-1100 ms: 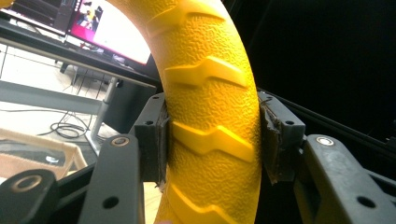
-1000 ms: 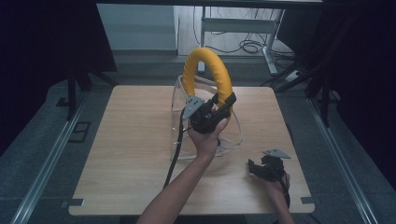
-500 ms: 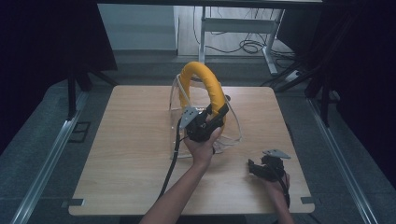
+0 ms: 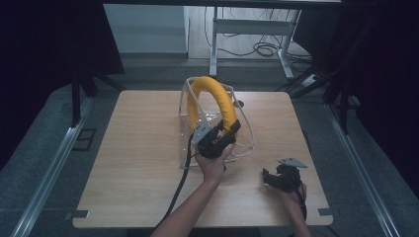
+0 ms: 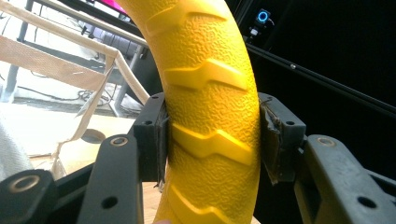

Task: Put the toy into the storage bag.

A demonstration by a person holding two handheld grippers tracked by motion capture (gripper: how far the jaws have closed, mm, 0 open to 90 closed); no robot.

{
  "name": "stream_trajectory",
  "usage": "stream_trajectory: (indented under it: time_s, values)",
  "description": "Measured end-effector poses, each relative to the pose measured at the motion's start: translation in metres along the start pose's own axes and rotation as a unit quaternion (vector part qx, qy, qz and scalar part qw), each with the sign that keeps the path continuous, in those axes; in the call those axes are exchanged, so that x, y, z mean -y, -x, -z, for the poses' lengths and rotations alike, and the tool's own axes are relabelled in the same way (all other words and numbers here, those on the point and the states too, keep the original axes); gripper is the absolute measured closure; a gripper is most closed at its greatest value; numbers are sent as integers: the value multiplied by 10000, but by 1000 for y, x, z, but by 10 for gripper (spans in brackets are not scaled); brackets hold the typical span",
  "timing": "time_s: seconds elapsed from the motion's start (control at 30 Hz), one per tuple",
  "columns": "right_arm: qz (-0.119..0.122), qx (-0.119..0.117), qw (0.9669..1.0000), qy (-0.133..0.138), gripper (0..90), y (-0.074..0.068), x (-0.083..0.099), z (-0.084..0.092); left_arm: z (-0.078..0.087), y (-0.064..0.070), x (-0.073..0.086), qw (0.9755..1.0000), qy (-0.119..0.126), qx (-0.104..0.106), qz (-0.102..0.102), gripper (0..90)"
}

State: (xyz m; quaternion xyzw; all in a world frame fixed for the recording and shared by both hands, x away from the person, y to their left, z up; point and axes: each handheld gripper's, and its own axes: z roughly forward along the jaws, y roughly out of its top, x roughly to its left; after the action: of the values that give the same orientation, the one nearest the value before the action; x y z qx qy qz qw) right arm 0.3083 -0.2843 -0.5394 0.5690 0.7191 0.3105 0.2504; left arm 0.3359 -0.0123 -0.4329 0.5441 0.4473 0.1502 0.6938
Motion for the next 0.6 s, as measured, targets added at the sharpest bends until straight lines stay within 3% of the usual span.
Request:
stream_trajectory:
  time_s: [0.1, 0.23, 0.4, 0.6]
  values:
    - [1, 1, 10000, 0, 224, 0, 0, 0, 1, 0, -1, 10000, -24, 1, 11, 494]
    - [-6, 3, 10000, -3, 224, 0, 0, 0, 3, -2, -3, 10000, -17, 38, 58, 414]
    - [-37, 1, 10000, -2, 225, -1, 0, 0, 13, -8, -13, 9998, 23, 119, 153, 364]
    - [-33, 5, 10000, -3, 225, -1, 0, 0, 28, -19, -21, 9999, 30, 104, 87, 348]
